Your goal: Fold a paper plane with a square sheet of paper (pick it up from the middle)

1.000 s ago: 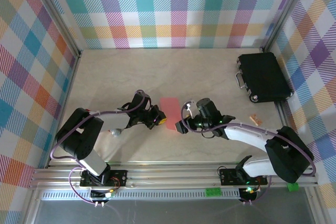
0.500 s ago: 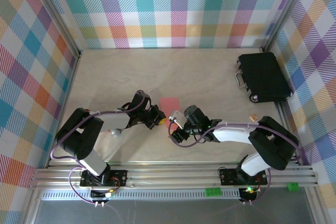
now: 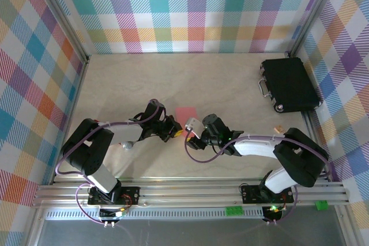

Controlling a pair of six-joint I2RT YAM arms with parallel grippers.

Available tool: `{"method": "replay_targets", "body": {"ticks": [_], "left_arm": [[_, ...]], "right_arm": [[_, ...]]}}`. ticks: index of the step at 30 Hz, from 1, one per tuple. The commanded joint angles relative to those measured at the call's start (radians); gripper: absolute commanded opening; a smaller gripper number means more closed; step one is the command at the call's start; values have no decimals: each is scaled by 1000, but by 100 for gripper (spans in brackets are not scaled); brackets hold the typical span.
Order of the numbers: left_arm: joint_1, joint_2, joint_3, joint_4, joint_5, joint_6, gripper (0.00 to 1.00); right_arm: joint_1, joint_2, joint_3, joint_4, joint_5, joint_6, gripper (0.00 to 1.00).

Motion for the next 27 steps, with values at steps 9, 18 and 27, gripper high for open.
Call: {"method": "replay_targets", "body": {"ticks": [9, 18, 27], "left_arm": [[-4, 2, -17, 9, -5, -25, 0], [-4, -5, -23, 6, -7, -26, 0], [49, -125, 4, -234, -120, 101, 31]], "right_arm": [[8, 41, 9, 41, -93, 13, 44], [7, 63, 10, 51, -70, 18, 33], [7, 40, 19, -10, -107, 38, 5]]}}
